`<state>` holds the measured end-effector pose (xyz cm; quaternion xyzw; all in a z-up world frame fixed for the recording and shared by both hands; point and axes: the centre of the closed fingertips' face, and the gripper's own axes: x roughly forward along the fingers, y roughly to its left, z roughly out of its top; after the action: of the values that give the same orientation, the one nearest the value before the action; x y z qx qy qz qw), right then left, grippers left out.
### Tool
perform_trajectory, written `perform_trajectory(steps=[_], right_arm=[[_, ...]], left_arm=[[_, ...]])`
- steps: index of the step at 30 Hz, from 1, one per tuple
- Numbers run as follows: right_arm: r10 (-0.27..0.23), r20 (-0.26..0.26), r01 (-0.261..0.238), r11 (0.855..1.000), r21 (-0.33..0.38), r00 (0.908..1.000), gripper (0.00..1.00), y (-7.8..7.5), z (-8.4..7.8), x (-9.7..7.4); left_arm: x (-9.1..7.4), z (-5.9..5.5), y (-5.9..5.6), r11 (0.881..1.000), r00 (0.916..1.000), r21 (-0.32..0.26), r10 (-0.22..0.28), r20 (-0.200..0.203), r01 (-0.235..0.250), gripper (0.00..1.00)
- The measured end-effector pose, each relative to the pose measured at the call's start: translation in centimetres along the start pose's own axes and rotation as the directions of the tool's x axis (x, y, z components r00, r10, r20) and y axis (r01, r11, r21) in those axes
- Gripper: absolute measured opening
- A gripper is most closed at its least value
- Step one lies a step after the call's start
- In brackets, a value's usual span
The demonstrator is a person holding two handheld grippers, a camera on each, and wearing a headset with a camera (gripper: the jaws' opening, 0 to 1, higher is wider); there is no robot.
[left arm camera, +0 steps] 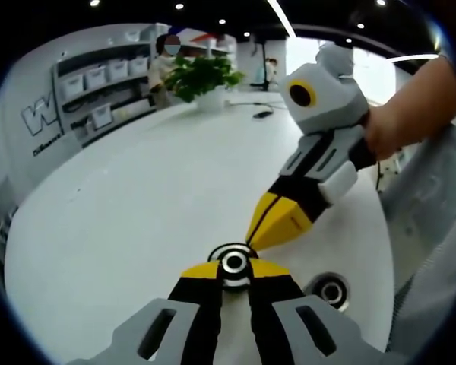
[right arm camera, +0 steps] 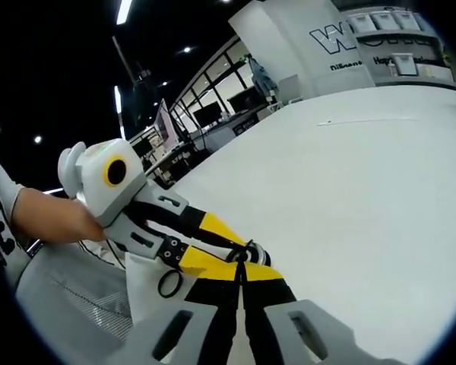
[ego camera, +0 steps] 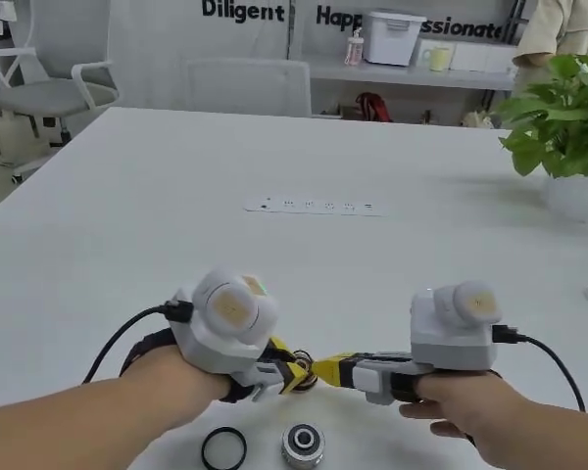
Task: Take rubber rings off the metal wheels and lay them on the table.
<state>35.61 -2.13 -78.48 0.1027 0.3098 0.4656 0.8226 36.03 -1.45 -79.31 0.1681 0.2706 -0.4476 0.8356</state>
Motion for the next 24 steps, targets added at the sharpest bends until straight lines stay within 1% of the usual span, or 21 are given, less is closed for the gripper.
perform_trajectory(steps=[6, 9, 10, 11, 14, 24], right_arm=[[0.000, 0.000, 0.000, 1.000, -0.003, 1.0000, 0.00, 0.0, 0.0, 0.0], [0.001, 0.001, -0.001, 1.000, -0.002, 1.0000, 0.00, 0.1, 0.0, 0.0], [0.002, 0.002, -0.002, 1.000, -0.001, 1.0000, 0.00, 0.1, 0.1, 0.0], [0.003, 0.003, -0.003, 1.000, 0.000, 1.0000, 0.00, 0.1, 0.1, 0.0], [0.004, 0.006, -0.004, 1.000, 0.003, 1.0000, 0.00, 0.1, 0.2, 0.0], [0.010, 0.007, -0.010, 1.000, 0.003, 0.9999, 0.00, 0.3, 0.3, -0.1]], left_arm=[[-0.2, -0.1, -0.1, 1.000, 0.9999, 0.010, -0.015, -0.003, 0.015, 0.14], [-0.4, -0.1, 0.0, 1.000, 0.9999, 0.016, -0.016, 0.002, 0.016, 0.17], [-0.7, 0.0, -0.1, 0.999, 0.9996, 0.025, -0.027, 0.006, 0.027, 0.19], [-0.7, 0.0, -0.1, 1.000, 0.9997, 0.019, -0.022, 0.008, 0.022, 0.20], [-1.1, 0.2, -0.3, 0.999, 0.9988, 0.018, -0.040, 0.027, 0.040, 0.25], [-2.9, 0.8, -0.7, 0.998, 0.9954, 0.027, -0.059, 0.075, 0.057, 0.36]])
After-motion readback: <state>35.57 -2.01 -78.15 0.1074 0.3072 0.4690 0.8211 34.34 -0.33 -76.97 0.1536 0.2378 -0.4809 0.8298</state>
